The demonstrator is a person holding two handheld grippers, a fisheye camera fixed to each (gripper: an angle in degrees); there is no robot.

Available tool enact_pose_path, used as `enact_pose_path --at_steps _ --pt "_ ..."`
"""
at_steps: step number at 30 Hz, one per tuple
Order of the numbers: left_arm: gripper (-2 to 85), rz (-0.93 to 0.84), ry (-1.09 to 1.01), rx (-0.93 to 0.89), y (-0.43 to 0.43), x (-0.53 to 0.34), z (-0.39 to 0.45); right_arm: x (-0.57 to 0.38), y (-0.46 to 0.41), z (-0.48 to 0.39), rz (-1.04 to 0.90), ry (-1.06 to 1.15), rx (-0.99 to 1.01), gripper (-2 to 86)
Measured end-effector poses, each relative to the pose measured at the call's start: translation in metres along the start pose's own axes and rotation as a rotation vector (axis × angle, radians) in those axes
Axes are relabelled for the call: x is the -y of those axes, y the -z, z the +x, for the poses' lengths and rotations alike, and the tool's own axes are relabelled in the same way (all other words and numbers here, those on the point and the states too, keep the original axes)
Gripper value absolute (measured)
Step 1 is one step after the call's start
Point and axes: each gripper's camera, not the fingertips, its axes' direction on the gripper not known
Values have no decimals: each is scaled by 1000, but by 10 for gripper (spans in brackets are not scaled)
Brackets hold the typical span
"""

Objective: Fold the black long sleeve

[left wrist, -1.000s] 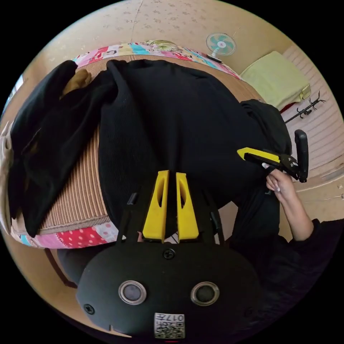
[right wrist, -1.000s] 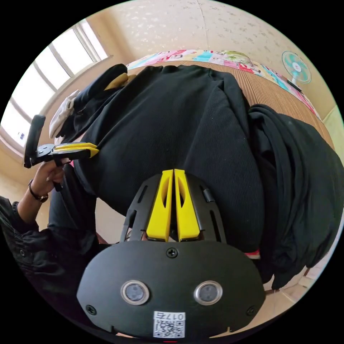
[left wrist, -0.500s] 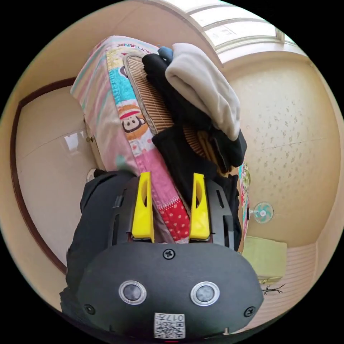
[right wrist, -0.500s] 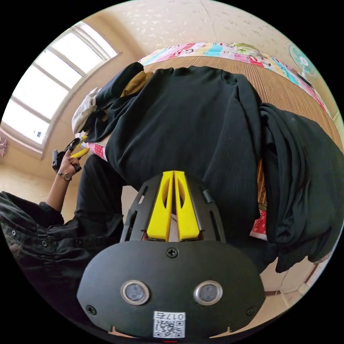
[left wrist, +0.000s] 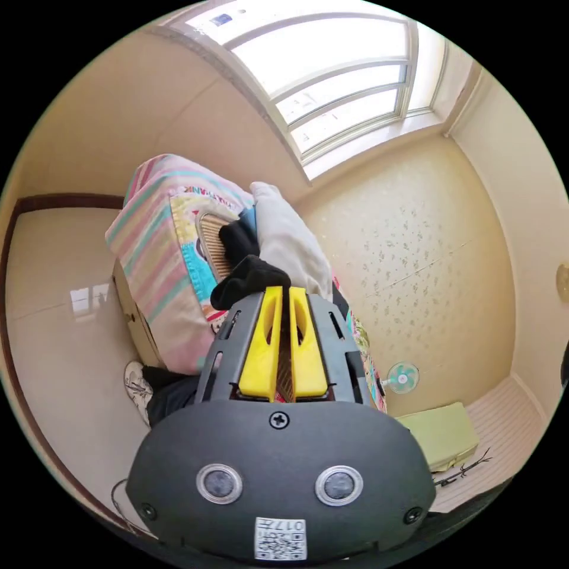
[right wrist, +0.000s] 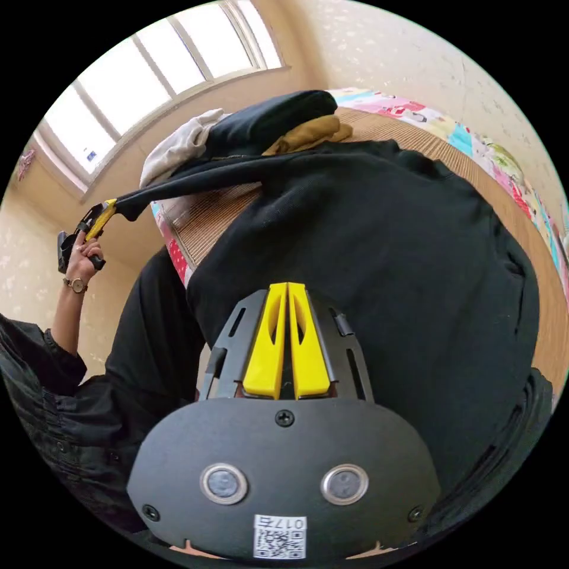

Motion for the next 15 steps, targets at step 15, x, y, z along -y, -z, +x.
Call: enact_pose_path --at_steps 15 --pt "30 -204 -904 -615 -176 -145 378 -73 20 -6 182 -90 318 6"
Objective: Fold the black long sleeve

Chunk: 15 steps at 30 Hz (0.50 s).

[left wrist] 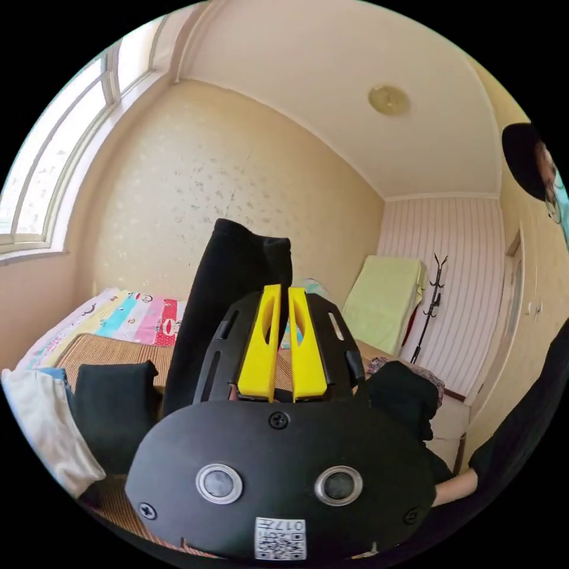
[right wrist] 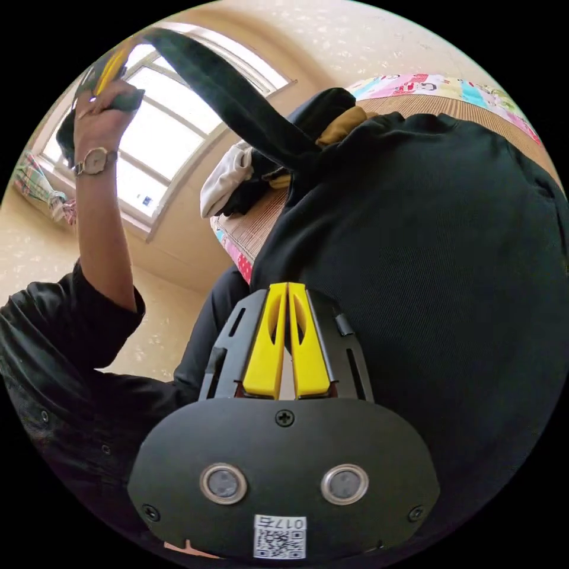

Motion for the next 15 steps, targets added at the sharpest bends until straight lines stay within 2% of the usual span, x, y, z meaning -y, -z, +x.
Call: enact_pose_path --at_steps 3,4,5,8,10,12,15 --pt "48 -272 -14 -88 -123 -48 34 -41 48 0 72 -10 -42 13" --pt "60 -389 -10 -90 -156 -74 45 -59 70 2 107 -35 -91 17" --pt "66 -428 -1 -90 -165 -86 49 -68 82 3 127 -54 -121 21" --pt "76 -447 51 -121 -156 -135 62 -116 141 14 244 -210 -321 44" --pt "77 -505 125 -76 -130 -167 61 -150 173 25 322 -350 -470 65" --pt "78 -574 194 -34 -110 -191 54 -163 178 39 320 -415 -510 75" --pt "78 -742 264 25 -86 -233 44 -157 152 71 197 -466 -431 69"
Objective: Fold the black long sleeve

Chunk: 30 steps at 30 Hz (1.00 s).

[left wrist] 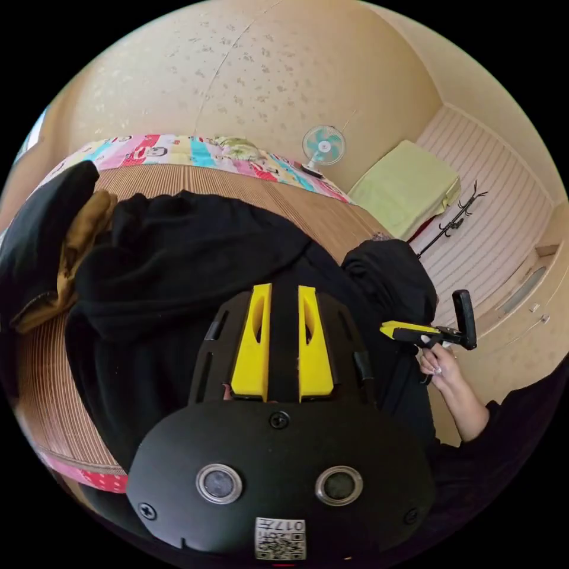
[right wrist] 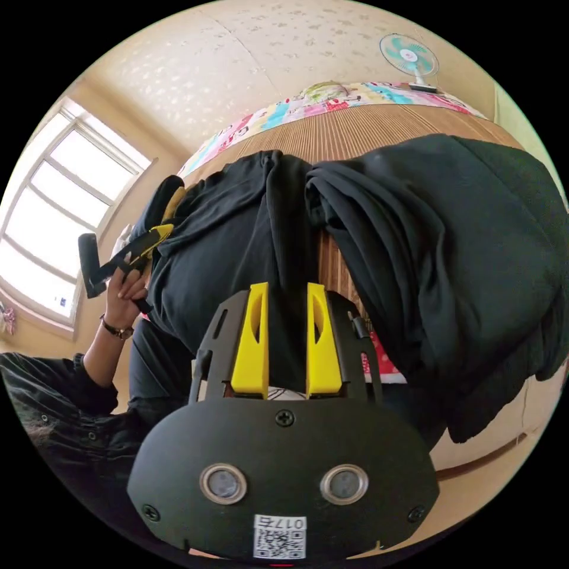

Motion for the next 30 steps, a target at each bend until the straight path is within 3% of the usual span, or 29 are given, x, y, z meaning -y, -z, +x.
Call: enact_pose_path --at_steps 3,4,11,14,17,18,20,23,27,30 --pt "68 -230 17 86 -27 -33 -14 11 -1 -17 -33 -3 -8 39" --pt "59 -173 11 58 -17 -42 -14 12 24 -31 32 33 25 32" --pt "28 -333 41 26 -21 -40 -8 19 208 -31 394 61 -9 15" --pt "25 -388 -46 -35 -21 -50 5 9 279 4 557 -16 -120 17" --pt "32 -371 -65 -70 -9 -68 8 5 313 49 610 -231 -384 28" --pt "35 -347 -51 -79 -1 -75 6 8 311 68 557 -320 -448 37" --pt "46 -269 -17 -64 19 -84 -1 7 298 79 500 -345 -378 57" --pt "62 -129 45 37 60 -84 -21 4 254 34 511 -132 -198 51" --pt "83 -90 87 170 93 -54 -66 50 130 -53 224 153 -49 66" --pt "90 -82 58 257 98 -29 -91 88 46 -104 71 257 -101 79"
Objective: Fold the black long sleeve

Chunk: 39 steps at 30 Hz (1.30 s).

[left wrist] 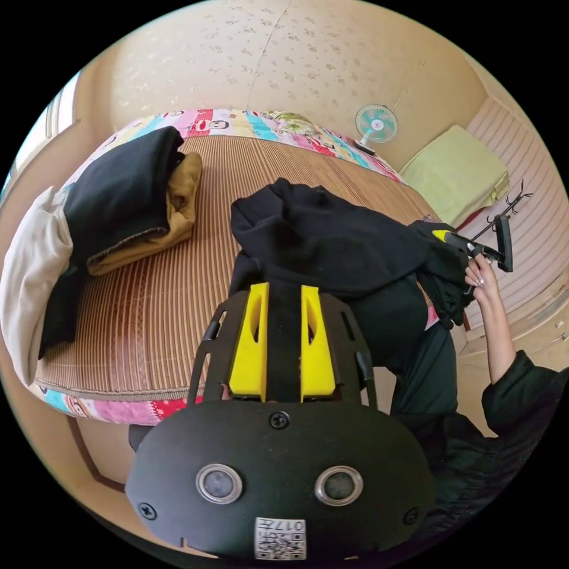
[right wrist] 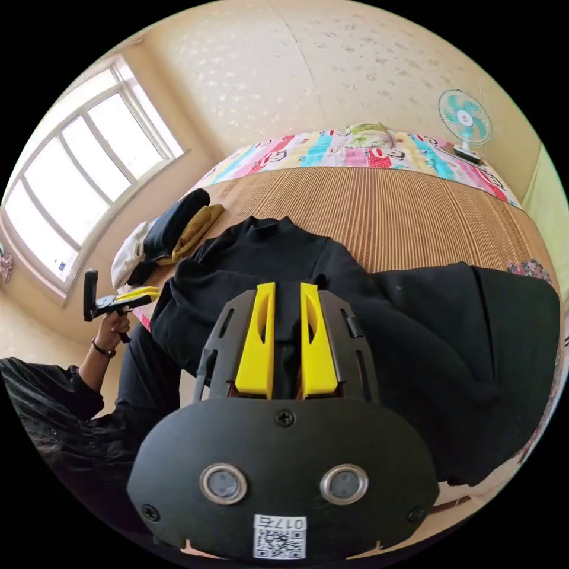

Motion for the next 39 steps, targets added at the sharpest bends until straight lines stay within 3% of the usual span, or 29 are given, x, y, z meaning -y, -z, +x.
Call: enact_pose_path --at_steps 3,6,8,12,16,18,19,22,23,28,30,34,39 --pt "103 -56 -19 77 -21 15 -15 36 -59 -15 -147 -27 -243 83" --pt "82 -34 -39 72 -35 12 -22 52 -96 -23 -264 -13 -472 29" --pt "59 -17 -46 42 -31 8 -28 60 -105 -30 -329 24 -524 17" --pt "34 180 55 -132 21 -13 -69 92 -26 -51 -27 20 -450 9" --pt "41 285 200 -124 27 -47 -115 127 16 -30 153 -46 -570 16" --pt "50 159 310 -99 4 -52 -136 144 -8 -6 13 -62 -472 28" --pt "59 124 352 -116 -4 -58 -146 152 -25 3 -58 -60 -272 43" --pt "67 231 374 -210 9 -76 -160 166 -63 -36 -107 107 229 73" --pt "68 236 376 -209 11 -78 -161 168 -72 -51 -125 148 262 76" --pt "89 226 205 -130 23 -74 -144 186 -152 -197 -258 558 127 86" --pt "85 194 141 -69 22 -66 -136 195 -176 -215 -296 557 141 74" --pt "27 109 65 43 14 -50 -129 218 -222 -207 -569 383 174 38" --pt "8 372 185 -213 44 -71 -165 239 -161 -201 -263 303 94 20"
